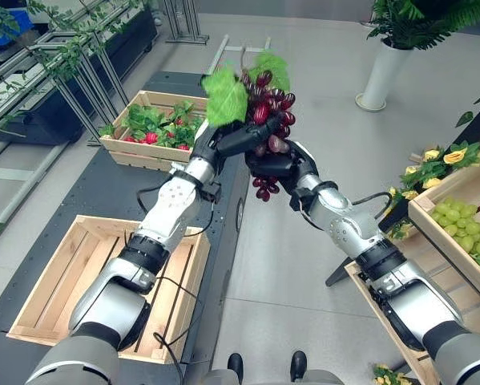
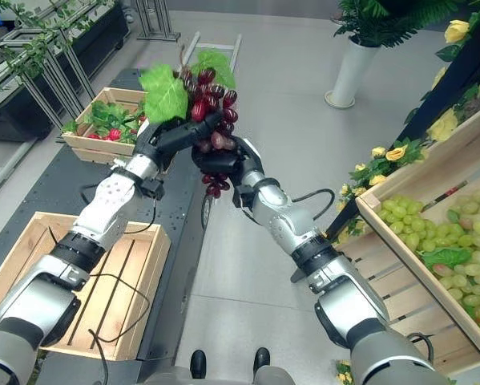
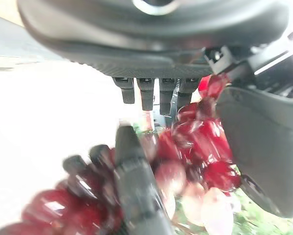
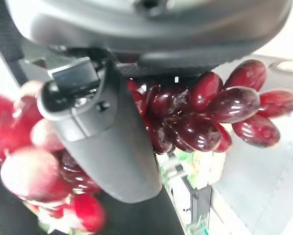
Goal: Pick up the fruits from the basket on one side to the basket on the other side
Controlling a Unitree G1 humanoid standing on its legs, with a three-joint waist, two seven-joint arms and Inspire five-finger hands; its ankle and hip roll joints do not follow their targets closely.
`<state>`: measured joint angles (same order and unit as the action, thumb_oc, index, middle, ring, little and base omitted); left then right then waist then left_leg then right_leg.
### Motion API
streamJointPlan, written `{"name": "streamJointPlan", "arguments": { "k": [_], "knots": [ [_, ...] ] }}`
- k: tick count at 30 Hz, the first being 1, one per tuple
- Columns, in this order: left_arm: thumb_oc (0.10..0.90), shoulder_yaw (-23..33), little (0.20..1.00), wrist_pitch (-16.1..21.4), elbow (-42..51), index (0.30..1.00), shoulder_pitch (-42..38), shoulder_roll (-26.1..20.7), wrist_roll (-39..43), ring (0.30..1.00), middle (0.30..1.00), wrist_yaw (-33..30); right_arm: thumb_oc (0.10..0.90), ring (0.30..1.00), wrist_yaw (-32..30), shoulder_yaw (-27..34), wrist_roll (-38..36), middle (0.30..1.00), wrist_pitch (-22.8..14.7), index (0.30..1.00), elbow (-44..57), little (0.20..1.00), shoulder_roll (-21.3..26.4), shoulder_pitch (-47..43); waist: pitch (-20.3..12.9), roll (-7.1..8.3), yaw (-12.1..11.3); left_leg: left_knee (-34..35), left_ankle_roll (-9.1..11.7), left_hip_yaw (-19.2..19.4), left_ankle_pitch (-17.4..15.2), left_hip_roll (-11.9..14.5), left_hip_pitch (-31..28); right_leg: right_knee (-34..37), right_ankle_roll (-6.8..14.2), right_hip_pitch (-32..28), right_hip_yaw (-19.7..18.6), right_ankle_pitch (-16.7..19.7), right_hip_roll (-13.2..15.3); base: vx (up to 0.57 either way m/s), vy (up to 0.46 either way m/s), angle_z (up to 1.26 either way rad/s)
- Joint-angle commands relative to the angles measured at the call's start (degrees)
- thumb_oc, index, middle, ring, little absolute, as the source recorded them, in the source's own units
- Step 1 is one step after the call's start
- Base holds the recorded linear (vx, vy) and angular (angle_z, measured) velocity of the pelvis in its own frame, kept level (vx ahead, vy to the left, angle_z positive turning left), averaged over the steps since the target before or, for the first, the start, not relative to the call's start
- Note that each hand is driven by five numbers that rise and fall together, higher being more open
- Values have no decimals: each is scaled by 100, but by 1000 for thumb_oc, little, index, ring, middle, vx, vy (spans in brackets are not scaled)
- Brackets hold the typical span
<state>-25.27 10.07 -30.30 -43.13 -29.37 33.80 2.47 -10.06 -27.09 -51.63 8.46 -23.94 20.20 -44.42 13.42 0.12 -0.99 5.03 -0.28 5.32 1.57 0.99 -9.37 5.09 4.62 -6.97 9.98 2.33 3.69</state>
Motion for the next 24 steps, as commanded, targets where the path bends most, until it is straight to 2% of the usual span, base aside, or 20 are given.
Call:
{"name": "streamJointPlan", "arguments": {
  "k": [1, 10, 14, 20, 24],
  "knots": [
    [800, 411, 900, 470, -549, 900, -56, -135, -30, 900, 900, -83, 400, 300, 272, 710, 217, 300, -1198, 300, 131, 300, -38, -160, -1153, 8, -10, -3, -47, 23, -493, -326, 149, -9, -191, -49, -43, -263, -205, 0, 0, 0],
    [800, 866, 900, 612, -699, 900, 563, -188, -54, 900, 900, -28, 400, 300, 627, 982, 522, 300, -1193, 300, 71, 300, 305, 584, -1108, 15, 64, -3, -39, 83, -507, -315, 114, -9, -168, -63, -87, -257, -218, 3, 7, -2],
    [800, 1021, 900, 565, -689, 900, 827, -207, -50, 900, 900, 2, 400, 300, 758, 1120, 535, 300, -1214, 300, 81, 300, 410, 996, -1090, 19, 104, -3, -42, 126, -502, -306, 114, -9, -161, -54, -109, -243, -227, 3, 8, -4],
    [800, 1101, 900, 630, -834, 900, 964, -127, -73, 900, 900, -18, 400, 300, 905, 1167, 550, 300, -1375, 300, 40, 300, 372, 1234, -1011, 15, 149, -3, -48, 172, -517, -306, 98, -9, -160, -51, -132, -238, -234, -5, 6, -7],
    [800, 1235, 900, 747, -889, 900, 1153, -103, -70, 900, 900, 16, 400, 300, 994, 1199, 968, 300, -1434, 300, 91, 300, 410, 1413, -980, 9, 181, -3, -53, 204, -529, -308, 82, -9, -150, -51, -166, -236, -240, 1, 13, -3]
  ]
}}
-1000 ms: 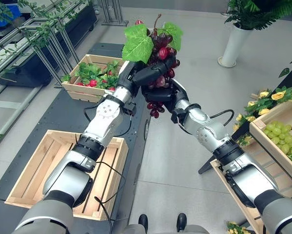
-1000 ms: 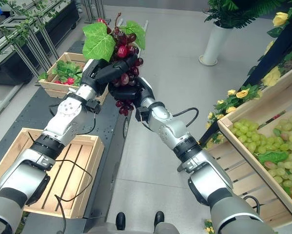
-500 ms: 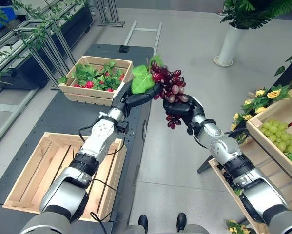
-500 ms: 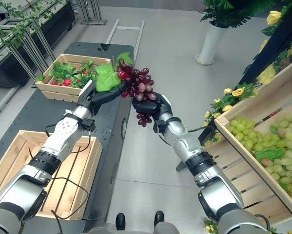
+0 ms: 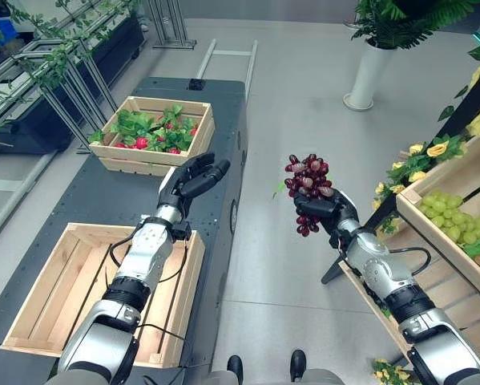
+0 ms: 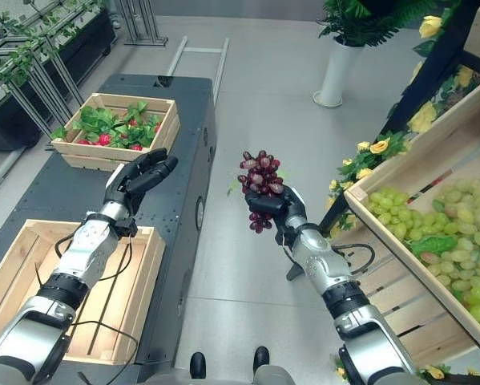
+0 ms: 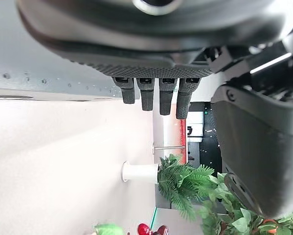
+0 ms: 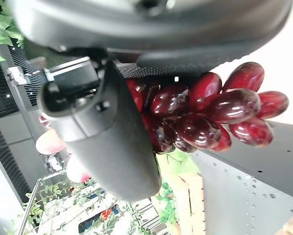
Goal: Pick up the fruits from the basket on one side to the basket on the other side
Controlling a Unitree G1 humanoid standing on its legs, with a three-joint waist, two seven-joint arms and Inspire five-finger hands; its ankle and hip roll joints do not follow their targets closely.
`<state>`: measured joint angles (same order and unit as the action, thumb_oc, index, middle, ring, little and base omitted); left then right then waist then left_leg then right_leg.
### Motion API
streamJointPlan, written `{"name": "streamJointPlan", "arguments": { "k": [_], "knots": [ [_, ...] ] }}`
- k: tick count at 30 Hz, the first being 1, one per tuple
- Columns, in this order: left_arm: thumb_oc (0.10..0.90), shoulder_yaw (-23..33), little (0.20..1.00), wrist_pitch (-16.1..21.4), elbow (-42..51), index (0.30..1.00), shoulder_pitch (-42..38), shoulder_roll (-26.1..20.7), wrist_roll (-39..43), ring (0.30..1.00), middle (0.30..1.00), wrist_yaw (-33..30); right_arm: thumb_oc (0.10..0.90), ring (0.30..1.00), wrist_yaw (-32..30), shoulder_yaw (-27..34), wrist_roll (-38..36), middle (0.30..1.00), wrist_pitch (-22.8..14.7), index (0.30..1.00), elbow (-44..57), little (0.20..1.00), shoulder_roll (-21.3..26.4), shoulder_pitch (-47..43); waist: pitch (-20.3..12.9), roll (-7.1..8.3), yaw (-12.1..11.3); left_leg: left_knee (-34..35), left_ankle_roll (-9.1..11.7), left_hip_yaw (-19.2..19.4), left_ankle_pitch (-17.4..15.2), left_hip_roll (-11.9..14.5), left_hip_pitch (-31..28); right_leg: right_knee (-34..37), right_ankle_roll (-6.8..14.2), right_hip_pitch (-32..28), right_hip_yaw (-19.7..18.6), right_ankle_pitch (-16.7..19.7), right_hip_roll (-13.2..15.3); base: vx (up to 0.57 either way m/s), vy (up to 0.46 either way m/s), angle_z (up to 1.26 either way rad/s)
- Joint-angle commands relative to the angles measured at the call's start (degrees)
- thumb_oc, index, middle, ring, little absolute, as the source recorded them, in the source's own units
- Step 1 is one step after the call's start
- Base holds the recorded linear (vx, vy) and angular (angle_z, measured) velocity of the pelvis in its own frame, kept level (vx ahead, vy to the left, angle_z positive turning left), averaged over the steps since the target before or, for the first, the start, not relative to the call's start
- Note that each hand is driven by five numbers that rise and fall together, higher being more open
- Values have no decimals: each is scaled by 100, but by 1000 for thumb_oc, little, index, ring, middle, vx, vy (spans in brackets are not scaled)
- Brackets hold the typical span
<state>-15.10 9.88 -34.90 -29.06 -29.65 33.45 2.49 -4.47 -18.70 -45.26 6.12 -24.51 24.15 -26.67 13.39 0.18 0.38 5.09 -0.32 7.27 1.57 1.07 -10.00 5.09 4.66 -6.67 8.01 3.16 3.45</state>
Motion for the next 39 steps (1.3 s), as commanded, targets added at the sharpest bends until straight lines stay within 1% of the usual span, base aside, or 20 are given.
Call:
{"name": "streamJointPlan", "arguments": {
  "k": [1, 2, 5, 9, 10, 12, 14, 15, 17, 19, 20, 22, 24, 27, 32, 34, 36, 37, 38, 39],
  "knots": [
    [800, 272, 900, 793, -425, 900, -186, -65, -23, 900, 900, 2, 400, 300, 485, 362, 441, 300, -1223, 300, 139, 300, 35, -287, -973, 2, 52, -9, -47, 21, -531, -312, 143, -9, -148, -79, 27, -319, -215, 7, 19, -3],
    [800, 323, 900, 842, -416, 900, -113, -50, 9, 900, 900, -39, 400, 300, 578, 360, 511, 300, -1244, 300, 131, 300, 50, -191, -969, 2, 60, -9, -47, 32, -532, -309, 142, -9, -145, -76, 20, -317, -216, 15, 18, -5],
    [800, 459, 900, 983, -438, 900, 190, 134, -139, 900, 900, -581, 400, 300, 778, 356, 741, 300, -1461, 300, 116, 300, 44, 119, -917, 19, 93, -9, -51, 71, -537, -304, 133, -9, -135, -61, -15, -306, -222, 13, 11, -10],
    [800, 471, 900, 1031, -452, 900, 454, 361, -176, 900, 900, -736, 400, 300, 802, 342, 887, 300, -1502, 300, 174, 300, -19, 380, -847, 40, 112, -9, -68, 93, -541, -310, 138, -9, -132, -43, -46, -303, -229, 2, 1, -3],
    [800, 425, 900, 1124, -427, 900, 702, 590, -444, 900, 900, -876, 400, 300, 844, 353, 993, 300, -1570, 300, 213, 300, -97, 636, -785, 50, 125, -9, -88, 100, -548, -313, 156, -9, -125, -14, -74, -298, -234, -18, -7, -4],
    [800, 397, 900, 1154, -427, 900, 921, 727, -574, 900, 900, -965, 400, 300, 857, 353, 1119, 300, -1648, 300, 247, 300, -142, 869, -741, 62, 135, -9, -99, 110, -554, -315, 160, -9, -117, 4, -99, -285, -241, -10, -10, -4],
    [800, 343, 900, 1171, -502, 900, 1321, 973, -863, 900, 900, -1045, 400, 300, 788, 304, 1456, 300, -1783, 300, 285, 300, -228, 1291, -645, 85, 157, -9, -116, 155, -555, -304, 175, -9, -103, 51, -146, -261, -250, 5, -25, -7],
    [800, 309, 900, 1097, -528, 900, 1394, 1033, -836, 900, 900, -1020, 400, 300, 751, 298, 1463, 300, -1737, 300, 285, 300, -246, 1361, -617, 87, 164, -9, -121, 163, -552, -303, 183, -9, -101, 68, -166, -252, -256, 12, -26, -9],
    [800, 271, 900, 1167, -585, 900, 1527, 1130, -927, 900, 900, -1008, 400, 300, 701, 269, 1460, 300, -1774, 300, 258, 300, -301, 1482, -570, 99, 170, -9, -129, 191, -551, -296, 195, -9, -97, 98, -199, -237, -262, 4, -19, -18],
    [800, 199, 900, 1229, -686, 900, 1631, 1202, -1218, 900, 900, -1188, 400, 300, 618, 234, 1482, 300, -1824, 300, 180, 300, -380, 1586, -493, 113, 179, -9, -136, 240, -546, -289, 230, -9, -92, 162, -234, -208, -270, -20, -24, -23],
    [800, 99, 900, 1341, -790, 900, 1631, 1225, -1538, 900, 900, -1346, 400, 300, 502, 163, 1472, 300, -1908, 300, 109, 300, -426, 1635, -401, 130, 196, -9, -145, 292, -537, -283, 270, -9, -87, 228, -265, -172, -277, -37, -20, -24],
    [800, 45, 900, 1340, -800, 900, 1697, 1255, -1459, 900, 900, -1373, 400, 300, 378, 136, 1487, 300, -1970, 300, 88, 300, -455, 1700, -319, 142, 208, -9, -151, 320, -527, -278, 301, -9, -87, 276, -305, -142, -288, -25, -15, -24],
    [800, 22, 900, 1460, -809, 900, 1823, 1377, -1441, 900, 900, -1370, 400, 300, 252, 142, 1532, 300, -2063, 300, 43, 300, -509, 1828, -230, 151, 234, -9, -157, 362, -528, -276, 326, -9, -86, 326, -365, -112, -300, 0, -3, -16],
    [800, -85, 900, 1525, -801, 900, 2035, 1491, -1769, 900, 900, -1460, 400, 300, 133, 207, 1538, 300, -2108, 300, -5, 300, -570, 2032, -126, 159, 276, -9, -166, 403, -531, -272, 349, -9, -78, 377, -448, -74, -322, 9, -2, -14],
    [800, -289, 900, 1417, -991, 900, 2000, 1522, -1850, 900, 900, -1569, 400, 300, 55, 248, 1580, 300, -2191, 300, -97, 300, -546, 2116, 73, 187, 400, -9, -169, 477, -501, -251, 473, -9, -68, 534, -568, 1, -350, -39, -5, -13],
    [800, -331, 900, 1314, -1107, 900, 1854, 1489, -1841, 900, 900, -1579, 400, 300, -65, 261, 1540, 300, -2215, 300, -103, 300, -523, 2121, 172, 216, 482, -9, -180, 545, -485, -247, 510, -24, -71, 593, -631, 13, -355, -35, -7, -13],
    [800, -377, 900, 1327, -1088, 900, 1756, 1485, -1784, 900, 900, -1558, 400, 300, -162, 262, 1565, 300, -2224, 300, -85, 300, -528, 2113, 242, 233, 513, -23, -189, 605, -461, -239, 548, -140, -71, 695, -650, -15, -349, -89, -6, -8],
    [800, -442, 900, 1325, -1015, 900, 1610, 1481, -1694, 900, 900, -1558, 400, 300, -237, 275, 1560, 300, -2276, 300, -84, 300, -490, 2048, 379, 256, 535, -241, -195, 669, -497, -216, 712, -349, -79, 866, -631, -54, -329, -116, -5, -10],
    [800, -449, 900, 1323, -1009, 900, 1592, 1482, -1686, 900, 900, -1561, 400, 300, -242, 277, 1559, 300, -2282, 300, -85, 300, -486, 2039, 393, 257, 536, -270, -196, 674, -504, -213, 735, -376, -80, 887, -628, -59, -327, -183, -4, -19],
    [800, -523, 900, 1314, -960, 900, 1434, 1493, -1611, 900, 900, -1596, 400, 300, -303, 291, 1542, 300, -2343, 300, -104, 300, -435, 1942, 543, 273, 554, -502, -199, 709, -549, -194, 887, -569, -92, 1023, -600, -98, -310, -134, 0, -17]
  ]
}}
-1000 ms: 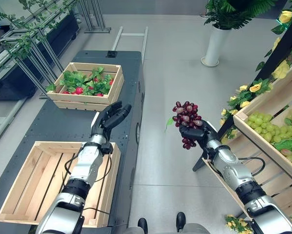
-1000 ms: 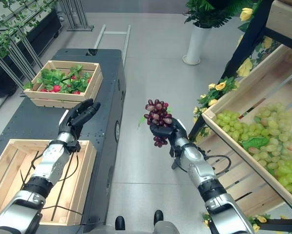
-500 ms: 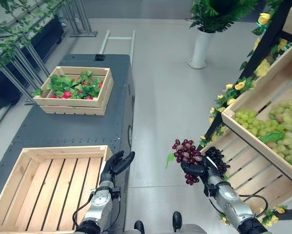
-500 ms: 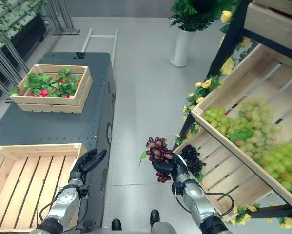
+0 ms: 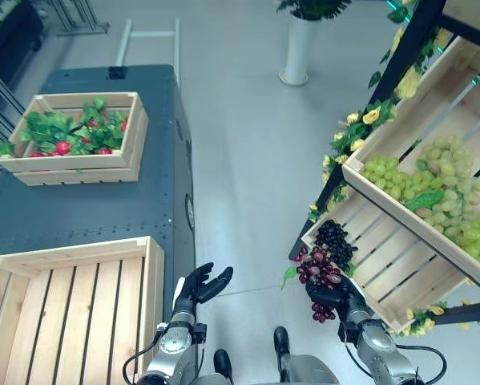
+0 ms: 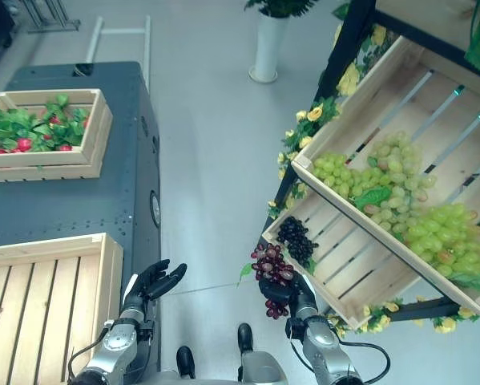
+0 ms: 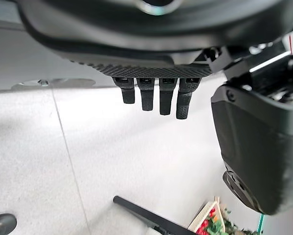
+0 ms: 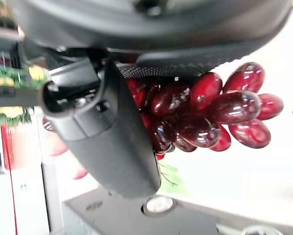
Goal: Pick up the fruits from the basket on one side to the basket on the other side
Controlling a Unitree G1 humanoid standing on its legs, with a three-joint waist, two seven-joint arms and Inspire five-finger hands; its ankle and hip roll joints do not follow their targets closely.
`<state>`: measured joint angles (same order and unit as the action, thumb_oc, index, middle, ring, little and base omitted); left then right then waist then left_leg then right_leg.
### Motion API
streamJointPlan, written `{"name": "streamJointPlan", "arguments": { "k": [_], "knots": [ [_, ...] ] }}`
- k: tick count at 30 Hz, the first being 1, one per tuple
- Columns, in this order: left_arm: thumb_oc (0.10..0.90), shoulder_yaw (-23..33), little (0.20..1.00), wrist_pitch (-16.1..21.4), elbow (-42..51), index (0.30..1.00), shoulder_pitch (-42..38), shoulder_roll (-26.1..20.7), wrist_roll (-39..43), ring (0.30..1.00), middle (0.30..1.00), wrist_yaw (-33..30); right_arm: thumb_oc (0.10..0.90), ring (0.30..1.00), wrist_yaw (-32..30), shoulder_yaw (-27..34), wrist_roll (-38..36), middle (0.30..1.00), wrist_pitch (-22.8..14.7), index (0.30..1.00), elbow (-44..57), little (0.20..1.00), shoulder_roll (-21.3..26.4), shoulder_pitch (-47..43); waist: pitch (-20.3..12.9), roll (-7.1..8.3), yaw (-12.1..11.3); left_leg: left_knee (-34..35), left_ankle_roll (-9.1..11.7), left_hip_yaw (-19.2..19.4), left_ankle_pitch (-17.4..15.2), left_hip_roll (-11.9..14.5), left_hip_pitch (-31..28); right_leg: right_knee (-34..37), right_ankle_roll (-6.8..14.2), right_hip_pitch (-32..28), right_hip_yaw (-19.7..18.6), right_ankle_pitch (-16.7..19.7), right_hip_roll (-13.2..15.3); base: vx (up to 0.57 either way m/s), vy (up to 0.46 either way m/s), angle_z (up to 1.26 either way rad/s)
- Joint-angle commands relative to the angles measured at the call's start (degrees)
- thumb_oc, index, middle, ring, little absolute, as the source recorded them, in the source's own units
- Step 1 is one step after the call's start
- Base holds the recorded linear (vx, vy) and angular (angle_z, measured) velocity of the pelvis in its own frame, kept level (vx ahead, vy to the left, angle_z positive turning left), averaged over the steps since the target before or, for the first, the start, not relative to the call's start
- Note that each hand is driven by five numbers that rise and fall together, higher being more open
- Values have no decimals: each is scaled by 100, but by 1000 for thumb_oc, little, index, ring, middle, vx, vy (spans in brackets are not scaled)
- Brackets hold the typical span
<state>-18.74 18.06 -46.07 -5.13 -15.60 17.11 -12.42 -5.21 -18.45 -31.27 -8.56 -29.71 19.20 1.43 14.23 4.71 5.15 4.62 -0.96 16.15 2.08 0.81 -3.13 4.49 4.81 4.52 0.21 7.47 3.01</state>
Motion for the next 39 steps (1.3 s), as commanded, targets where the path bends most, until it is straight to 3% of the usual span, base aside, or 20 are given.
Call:
{"name": "streamJointPlan", "arguments": {
  "k": [1, 5, 13, 19, 23, 30, 39],
  "knots": [
    [800, -199, 900, 495, 176, 900, -1044, 97, 54, 900, 900, -133, 400, 300, -263, 279, 122, 300, -897, 300, 399, 300, 92, -928, 537, -169, 88, -599, -138, -163, -636, -155, 285, -619, -117, -28, 197, -555, -259, -204, -3, -14],
    [800, -372, 900, 384, 269, 900, -1392, 195, 115, 900, 900, -361, 400, 300, -450, 436, 32, 300, -1025, 300, 316, 300, 241, -1217, 1015, -103, 155, -1461, -149, -99, -908, -57, 738, -1291, -182, 306, 371, -763, -218, -143, -3, -7],
    [800, -565, 900, 418, 252, 900, -1645, 208, 101, 900, 900, -404, 400, 300, -972, 891, -79, 300, -1150, 300, 241, 300, 559, -1644, 1537, -70, 171, -2652, -198, -67, -1311, -58, 1591, -2366, -284, 1145, 570, -1088, -166, -117, 6, 5],
    [800, -720, 900, 917, 729, 900, -1606, 116, 301, 900, 900, -194, 400, 300, -1553, 1247, 139, 300, -1294, 300, 370, 300, 795, -1877, 1557, -100, 176, -3230, -213, -157, -1494, -88, 2313, -2896, -394, 1834, 618, -1263, -198, -39, 13, 3],
    [800, -870, 900, 1141, 1121, 900, -1793, -50, 180, 900, 900, -72, 400, 300, -1909, 1461, 340, 300, -1287, 300, 415, 300, 1099, -2120, 1557, -117, 230, -3756, -185, -222, -1789, -29, 2721, -3447, -431, 2226, 622, -1564, -225, 2, 19, 1],
    [800, -1024, 900, 1082, 1429, 900, -2125, -157, 362, 900, 900, -30, 400, 300, -2063, 1731, 461, 300, -1135, 300, 71, 300, 1810, -2680, 1557, -82, 219, -4544, -275, -357, -1948, 1, 3450, -4149, -576, 2861, 631, -1677, -241, -27, -11, 0],
    [800, -1110, 900, 900, 1675, 900, -2061, -353, 529, 900, 900, 251, 400, 300, -2223, 1775, 499, 300, -517, 300, -544, 300, 2751, -3394, 1557, -71, -1, -5400, -358, -684, -2179, -27, 4149, -4843, -678, 3409, 723, -1814, -251, 5, -56, -1]
  ]
}}
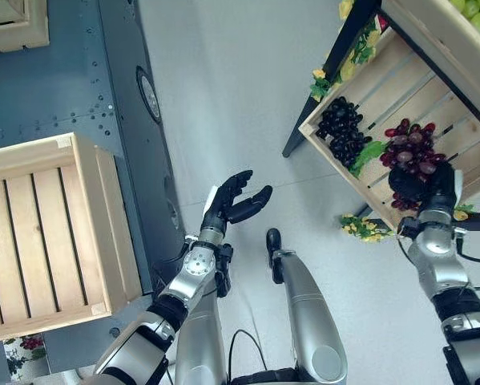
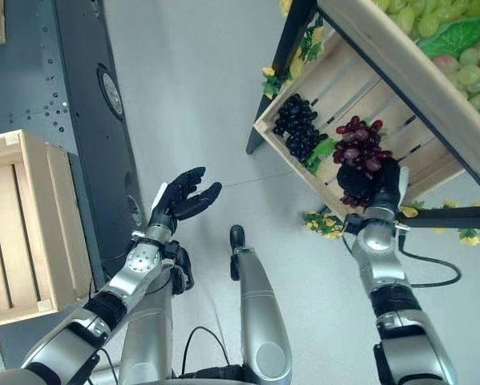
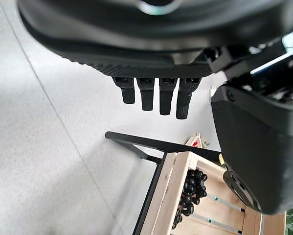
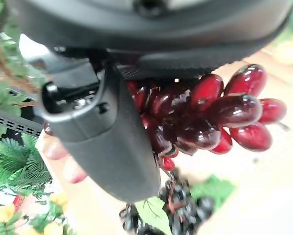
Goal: Pick up the fruits from the basket on one side to the basket on the other side
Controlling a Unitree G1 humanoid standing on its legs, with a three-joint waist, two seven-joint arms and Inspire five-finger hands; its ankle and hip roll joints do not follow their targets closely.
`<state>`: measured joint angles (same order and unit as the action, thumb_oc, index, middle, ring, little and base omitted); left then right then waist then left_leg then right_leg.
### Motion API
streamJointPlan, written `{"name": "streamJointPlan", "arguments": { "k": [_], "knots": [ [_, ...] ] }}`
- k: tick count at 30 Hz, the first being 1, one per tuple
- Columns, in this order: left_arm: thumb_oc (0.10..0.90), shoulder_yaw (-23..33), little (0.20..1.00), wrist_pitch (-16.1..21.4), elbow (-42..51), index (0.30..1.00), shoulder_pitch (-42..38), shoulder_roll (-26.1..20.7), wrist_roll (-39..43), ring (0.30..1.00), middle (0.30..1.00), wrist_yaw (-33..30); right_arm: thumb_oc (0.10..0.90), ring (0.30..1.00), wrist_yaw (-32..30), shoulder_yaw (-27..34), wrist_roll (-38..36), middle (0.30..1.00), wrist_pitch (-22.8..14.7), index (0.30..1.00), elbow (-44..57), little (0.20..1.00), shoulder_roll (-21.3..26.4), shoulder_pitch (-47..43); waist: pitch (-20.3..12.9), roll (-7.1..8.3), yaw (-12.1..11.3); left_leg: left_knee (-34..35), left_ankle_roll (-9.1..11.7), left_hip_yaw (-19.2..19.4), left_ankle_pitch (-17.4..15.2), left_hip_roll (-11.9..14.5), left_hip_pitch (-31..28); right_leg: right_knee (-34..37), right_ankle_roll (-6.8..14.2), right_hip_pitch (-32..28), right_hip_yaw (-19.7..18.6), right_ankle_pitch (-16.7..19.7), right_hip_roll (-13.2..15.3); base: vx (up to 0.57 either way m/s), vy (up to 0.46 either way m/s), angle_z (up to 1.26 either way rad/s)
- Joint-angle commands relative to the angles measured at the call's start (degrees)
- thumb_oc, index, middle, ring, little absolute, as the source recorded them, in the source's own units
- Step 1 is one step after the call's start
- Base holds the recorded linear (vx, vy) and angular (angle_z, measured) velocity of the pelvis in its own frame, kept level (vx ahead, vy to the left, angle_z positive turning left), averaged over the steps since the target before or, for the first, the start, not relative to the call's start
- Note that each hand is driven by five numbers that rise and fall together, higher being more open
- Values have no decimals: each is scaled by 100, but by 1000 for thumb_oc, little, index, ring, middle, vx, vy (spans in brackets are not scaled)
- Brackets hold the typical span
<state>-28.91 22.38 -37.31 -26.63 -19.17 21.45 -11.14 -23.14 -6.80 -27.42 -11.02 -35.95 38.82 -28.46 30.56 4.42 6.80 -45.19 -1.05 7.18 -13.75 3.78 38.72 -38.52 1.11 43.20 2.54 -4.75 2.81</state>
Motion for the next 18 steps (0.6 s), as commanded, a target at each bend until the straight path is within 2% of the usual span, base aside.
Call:
{"name": "streamJointPlan", "arguments": {
  "k": [1, 11, 18],
  "knots": [
    [800, -110, 900, 461, 835, 900, 141, -93, 122, 900, 900, 222, 400, 300, -389, 606, 98, 300, -143, 300, -168, 300, 992, -580, -77, -59, -231, -540, -354, 166, -609, -339, 102, -664, -324, -340, 531, -604, -229, 18, -104, 10],
    [800, -154, 900, 689, 929, 900, 317, -466, 350, 900, 900, 475, 400, 300, -498, 214, 125, 300, 558, 300, -1010, 300, 1574, -1432, -77, -205, -414, -620, -321, 127, -497, -379, 434, -891, -357, 2, 623, -611, -213, 4, -36, 4],
    [800, -163, 900, 683, 911, 900, 283, -537, 450, 900, 900, 581, 400, 300, -394, 79, 12, 300, 740, 300, -1396, 300, 1652, -1723, -77, -225, -484, -763, -314, 110, -516, -356, 586, -1045, -349, 135, 687, -653, -171, -2, -3, 2]
  ]
}}
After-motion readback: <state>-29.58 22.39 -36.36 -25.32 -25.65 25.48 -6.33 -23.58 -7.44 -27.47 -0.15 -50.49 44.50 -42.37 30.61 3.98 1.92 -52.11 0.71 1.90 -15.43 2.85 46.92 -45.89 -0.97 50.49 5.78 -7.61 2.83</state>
